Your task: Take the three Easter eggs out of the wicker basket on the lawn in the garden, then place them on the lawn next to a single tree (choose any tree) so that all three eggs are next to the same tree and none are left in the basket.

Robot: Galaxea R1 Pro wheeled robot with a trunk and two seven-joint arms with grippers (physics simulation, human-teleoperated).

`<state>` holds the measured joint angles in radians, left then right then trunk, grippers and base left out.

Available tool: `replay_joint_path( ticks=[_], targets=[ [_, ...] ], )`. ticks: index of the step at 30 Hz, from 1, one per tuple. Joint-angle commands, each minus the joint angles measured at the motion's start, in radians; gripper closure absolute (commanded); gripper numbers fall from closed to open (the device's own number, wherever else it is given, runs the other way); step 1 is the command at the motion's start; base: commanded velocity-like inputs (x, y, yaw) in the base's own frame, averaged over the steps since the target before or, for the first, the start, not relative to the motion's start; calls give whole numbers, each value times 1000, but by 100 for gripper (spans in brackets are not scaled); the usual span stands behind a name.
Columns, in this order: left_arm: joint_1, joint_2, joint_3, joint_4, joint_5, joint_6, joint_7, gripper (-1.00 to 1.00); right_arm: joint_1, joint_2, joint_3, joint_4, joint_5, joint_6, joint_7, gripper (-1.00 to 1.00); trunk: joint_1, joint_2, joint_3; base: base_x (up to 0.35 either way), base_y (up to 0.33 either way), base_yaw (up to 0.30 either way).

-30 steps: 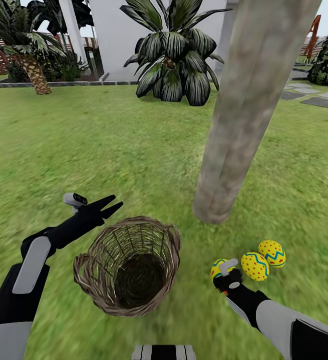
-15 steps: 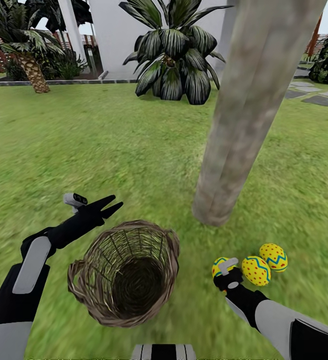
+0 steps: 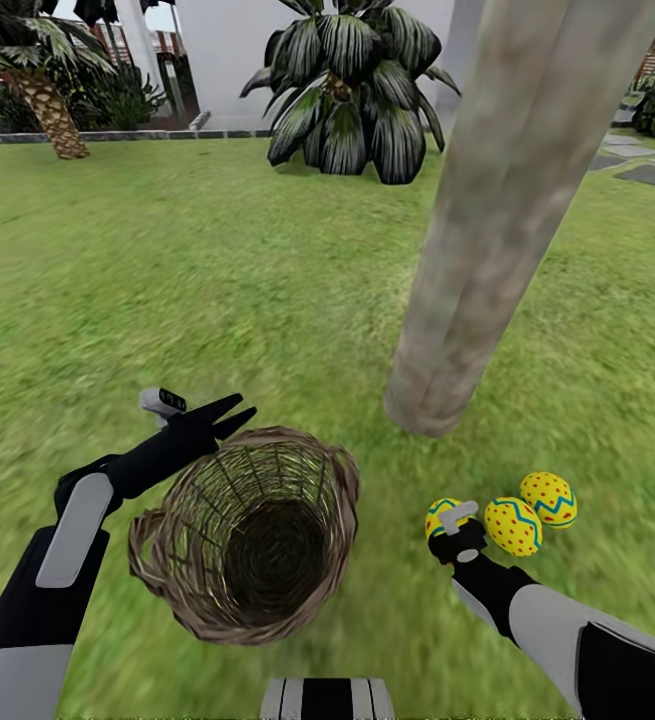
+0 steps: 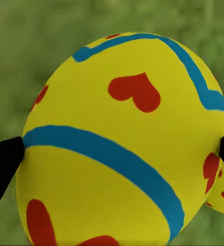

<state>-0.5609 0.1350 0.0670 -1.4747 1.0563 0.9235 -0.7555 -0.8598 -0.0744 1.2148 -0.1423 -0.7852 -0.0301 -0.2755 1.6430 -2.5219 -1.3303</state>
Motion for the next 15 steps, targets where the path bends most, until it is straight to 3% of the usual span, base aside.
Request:
replay_joint_path(
  ticks=[1, 15],
  targets=[
    [-1, 0, 0, -1, 1, 5, -4, -100, -10, 0, 7, 23, -11, -2, -4, 100, 0, -1, -5, 0, 0, 0],
    [-1, 0, -1, -1, 1, 5, -5, -100, -18, -1, 8, 29, -9, -25, -4, 100, 7, -4, -59, 0, 0, 0]
  ],
)
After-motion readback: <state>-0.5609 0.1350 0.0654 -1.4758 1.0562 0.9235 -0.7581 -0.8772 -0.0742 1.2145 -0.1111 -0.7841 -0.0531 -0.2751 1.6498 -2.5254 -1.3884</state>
